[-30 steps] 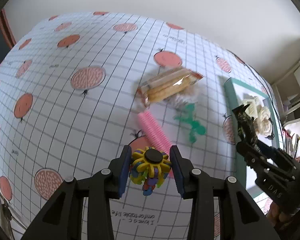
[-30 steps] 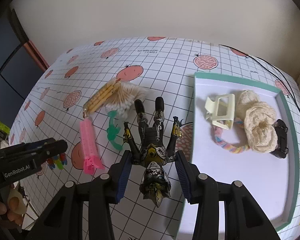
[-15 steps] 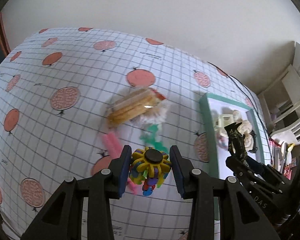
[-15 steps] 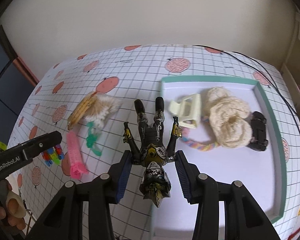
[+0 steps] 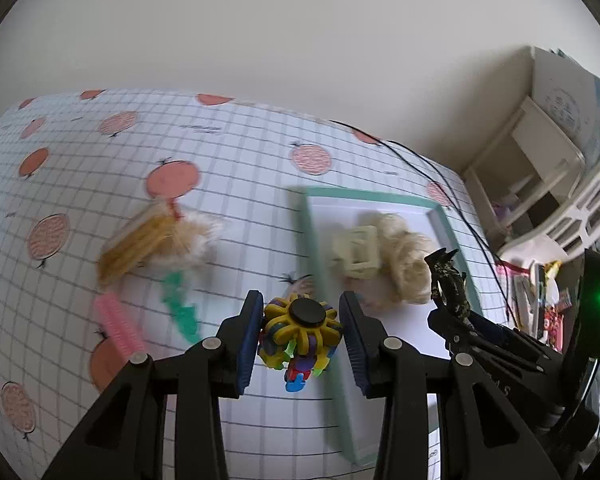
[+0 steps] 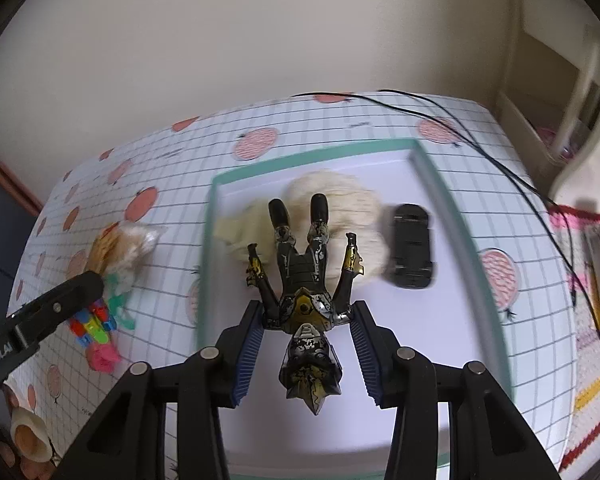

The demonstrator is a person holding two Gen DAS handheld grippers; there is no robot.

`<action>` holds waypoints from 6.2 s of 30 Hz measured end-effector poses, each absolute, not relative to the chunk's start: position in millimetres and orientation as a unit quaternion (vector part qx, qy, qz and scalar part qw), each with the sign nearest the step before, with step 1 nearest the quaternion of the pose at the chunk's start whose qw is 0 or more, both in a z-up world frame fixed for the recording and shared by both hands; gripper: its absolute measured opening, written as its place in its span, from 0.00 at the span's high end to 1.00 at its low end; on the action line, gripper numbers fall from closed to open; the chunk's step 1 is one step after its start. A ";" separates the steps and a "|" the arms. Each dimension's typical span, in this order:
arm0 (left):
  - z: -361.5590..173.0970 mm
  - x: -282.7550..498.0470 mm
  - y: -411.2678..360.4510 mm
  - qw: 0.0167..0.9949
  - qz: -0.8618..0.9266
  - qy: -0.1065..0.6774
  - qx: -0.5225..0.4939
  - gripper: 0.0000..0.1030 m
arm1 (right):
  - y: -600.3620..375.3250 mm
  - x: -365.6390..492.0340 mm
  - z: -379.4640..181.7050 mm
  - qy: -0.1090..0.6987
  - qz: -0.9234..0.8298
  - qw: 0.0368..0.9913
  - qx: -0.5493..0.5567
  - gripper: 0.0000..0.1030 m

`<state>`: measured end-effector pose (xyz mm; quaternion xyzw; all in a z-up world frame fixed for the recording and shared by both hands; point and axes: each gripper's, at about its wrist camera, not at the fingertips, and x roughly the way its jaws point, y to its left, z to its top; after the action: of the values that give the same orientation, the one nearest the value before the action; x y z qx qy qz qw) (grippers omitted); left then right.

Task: Organize objects
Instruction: 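Carry the flower toy and action figure over the teal tray, then open left tool to drop flower toy while right tool releases action figure, then withdraw both tools from the tray toward the pink roller and swabs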

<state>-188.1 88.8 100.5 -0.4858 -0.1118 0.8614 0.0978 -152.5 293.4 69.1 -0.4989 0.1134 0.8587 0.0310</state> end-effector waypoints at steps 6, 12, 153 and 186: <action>95.1 -190.5 120.6 0.126 0.860 -0.096 -0.485 0.60 | 319.7 -144.8 69.7 0.112 0.859 0.057 -0.496 0.54; 85.6 -192.6 146.2 0.145 0.856 -0.083 -0.490 0.60 | 339.1 -140.0 67.5 0.123 0.856 0.070 -0.498 0.54; 113.5 -185.5 -53.5 -0.080 0.881 -0.184 -0.429 0.06 | 232.7 -176.1 79.9 0.077 0.888 0.006 -0.453 0.00; 35.1 -202.0 -62.5 -0.046 0.799 -0.199 -0.565 0.14 | 91.9 -199.0 25.6 -0.003 0.861 -0.117 -0.496 0.22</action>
<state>-202.0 -62.5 35.1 -0.5654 -0.1994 0.7990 -0.0463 -199.0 91.9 25.6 -0.4957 -0.0029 0.8605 -0.1173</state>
